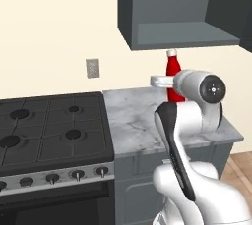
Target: Pick the water bottle from the counter and place it in the open cabinet.
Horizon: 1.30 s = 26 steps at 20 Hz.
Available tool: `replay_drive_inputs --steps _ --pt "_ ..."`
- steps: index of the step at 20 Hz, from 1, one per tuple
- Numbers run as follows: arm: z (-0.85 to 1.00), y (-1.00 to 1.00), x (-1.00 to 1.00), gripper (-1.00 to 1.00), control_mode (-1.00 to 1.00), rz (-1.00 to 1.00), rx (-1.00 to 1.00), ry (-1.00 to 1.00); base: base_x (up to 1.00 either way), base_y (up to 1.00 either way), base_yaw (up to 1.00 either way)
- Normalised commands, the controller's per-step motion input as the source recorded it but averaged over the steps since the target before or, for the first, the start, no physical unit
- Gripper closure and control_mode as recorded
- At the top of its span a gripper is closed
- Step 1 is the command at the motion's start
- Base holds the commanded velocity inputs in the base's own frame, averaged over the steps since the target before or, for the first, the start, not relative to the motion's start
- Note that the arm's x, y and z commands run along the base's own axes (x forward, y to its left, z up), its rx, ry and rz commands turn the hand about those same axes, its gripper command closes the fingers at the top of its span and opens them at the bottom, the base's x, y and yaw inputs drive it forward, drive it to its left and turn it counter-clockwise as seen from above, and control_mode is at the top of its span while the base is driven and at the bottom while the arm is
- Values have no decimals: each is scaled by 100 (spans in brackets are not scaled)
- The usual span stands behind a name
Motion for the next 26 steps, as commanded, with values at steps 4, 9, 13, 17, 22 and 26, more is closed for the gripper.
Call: replay_drive_inputs --steps 4,9,13,17,22,26 --pt "26 -18 13 100 -100 -11 0 -1 0 0 0" --pt "29 -17 8 100 -100 -1 0 0 0 0 0" --pt "24 -22 0 100 -100 7 0 -1 0 0 0" --pt "26 -29 0 100 -100 15 1 -9 0 0 0" --pt "34 -21 0 100 -100 12 2 -8 0 0 0" --pt "32 -18 0 100 -100 13 2 -6 0 0 0"
